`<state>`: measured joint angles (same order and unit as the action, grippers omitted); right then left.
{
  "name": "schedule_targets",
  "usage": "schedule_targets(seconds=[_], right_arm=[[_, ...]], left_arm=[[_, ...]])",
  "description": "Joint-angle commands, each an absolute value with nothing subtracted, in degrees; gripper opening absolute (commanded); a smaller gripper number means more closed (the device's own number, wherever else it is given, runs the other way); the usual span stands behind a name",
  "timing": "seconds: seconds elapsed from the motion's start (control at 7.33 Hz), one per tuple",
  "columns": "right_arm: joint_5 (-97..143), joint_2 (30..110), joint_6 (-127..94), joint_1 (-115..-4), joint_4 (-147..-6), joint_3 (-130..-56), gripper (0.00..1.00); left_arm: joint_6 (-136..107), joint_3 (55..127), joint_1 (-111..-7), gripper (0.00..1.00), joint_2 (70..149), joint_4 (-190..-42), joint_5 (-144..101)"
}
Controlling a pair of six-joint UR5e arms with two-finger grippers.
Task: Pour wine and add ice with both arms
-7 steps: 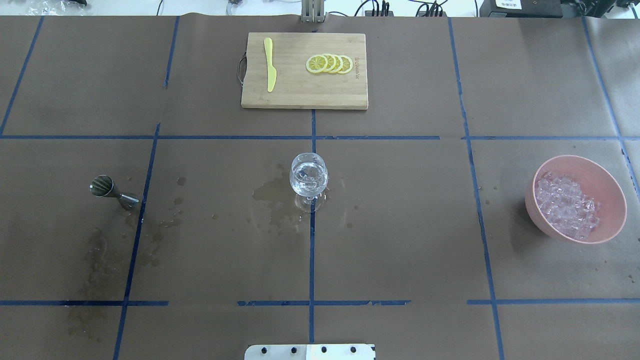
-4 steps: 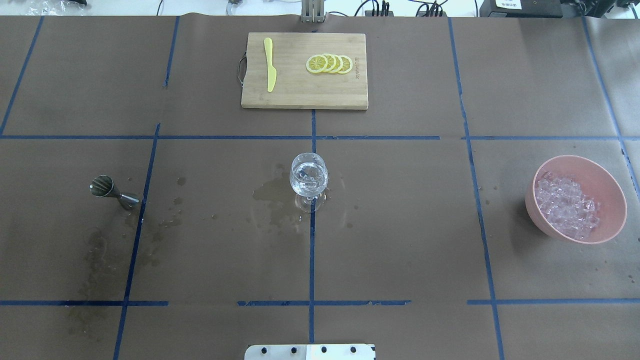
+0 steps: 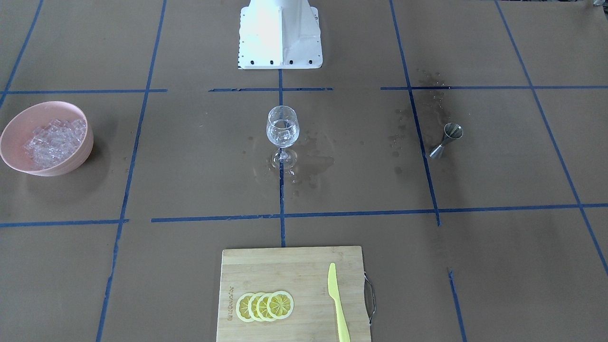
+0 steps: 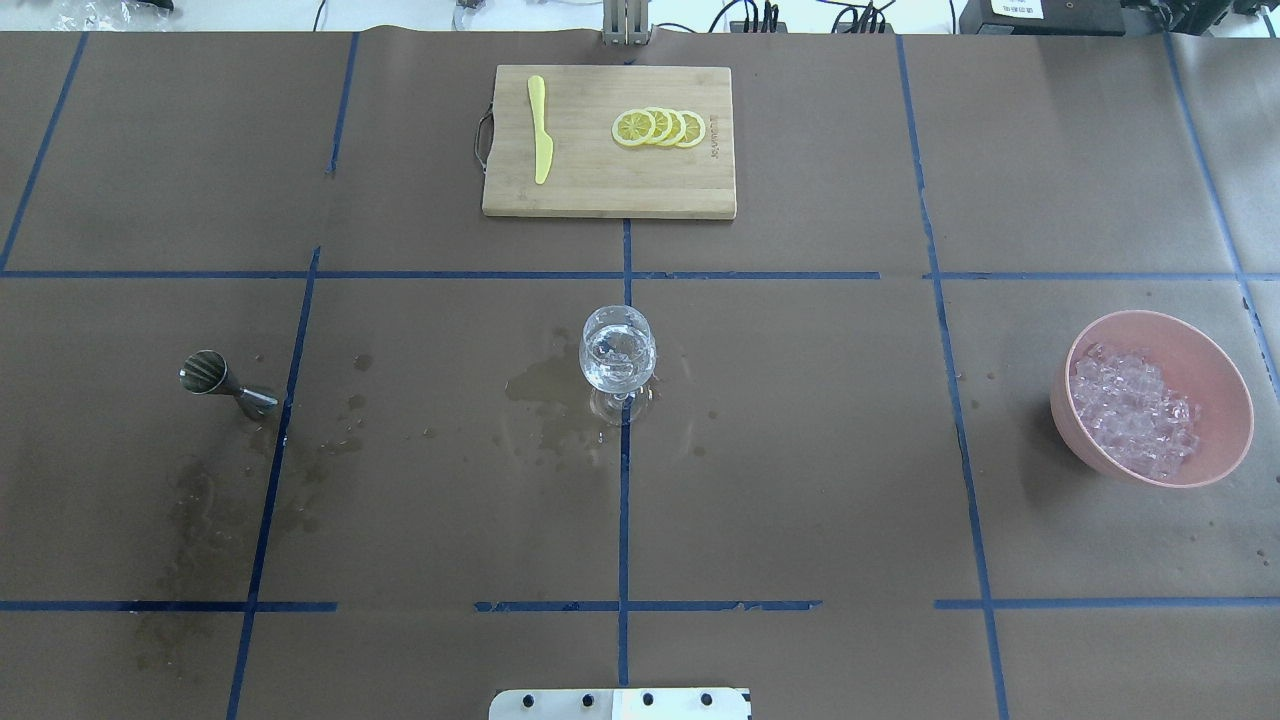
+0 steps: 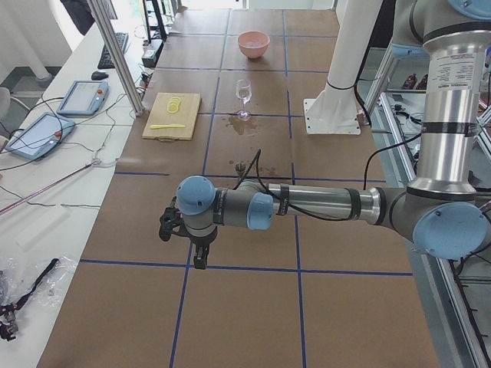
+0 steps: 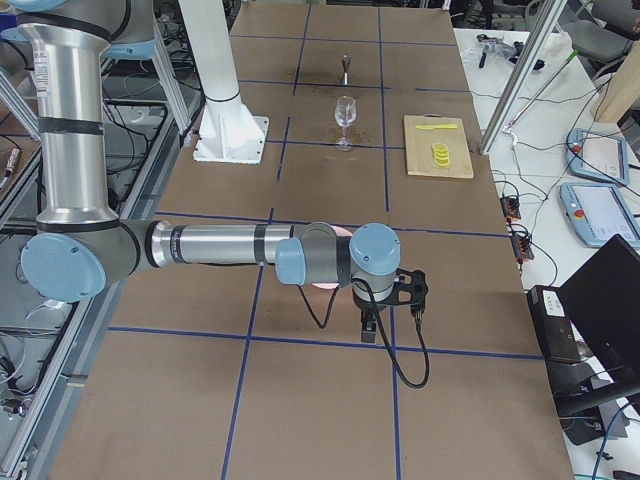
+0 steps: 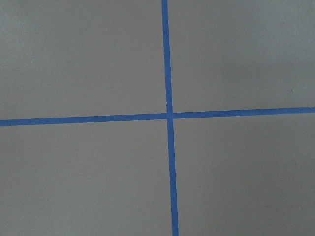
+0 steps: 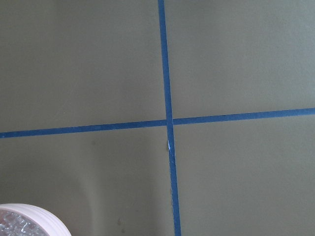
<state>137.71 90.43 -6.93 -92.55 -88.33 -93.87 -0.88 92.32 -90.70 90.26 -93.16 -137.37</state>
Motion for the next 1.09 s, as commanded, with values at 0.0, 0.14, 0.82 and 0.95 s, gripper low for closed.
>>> schedule_targets(seconds=[0.0,0.14,0.82,0.95], right_arm=[[137.55,90.44,-6.33,-92.55,-88.33,-93.95,1.00],[137.46,90.44,-6.15,-92.55,-88.33,-93.96,1.00],[135.53,90.62,-3.87,-92.55,-88.07,-93.96,1.00],[135.61,90.62,-3.87,-92.55,-88.15,-93.96,1.00]], left_arm=[[-0.88,92.37,-90.70,1.00,90.26,-93.16,-137.37],[-0.88,92.37,-90.70,1.00,90.26,-93.16,-137.37],[-0.79,92.37,-90.70,1.00,90.26,-93.16,-137.37],[-0.79,92.37,-90.70,1.00,90.26,-93.16,-137.46]])
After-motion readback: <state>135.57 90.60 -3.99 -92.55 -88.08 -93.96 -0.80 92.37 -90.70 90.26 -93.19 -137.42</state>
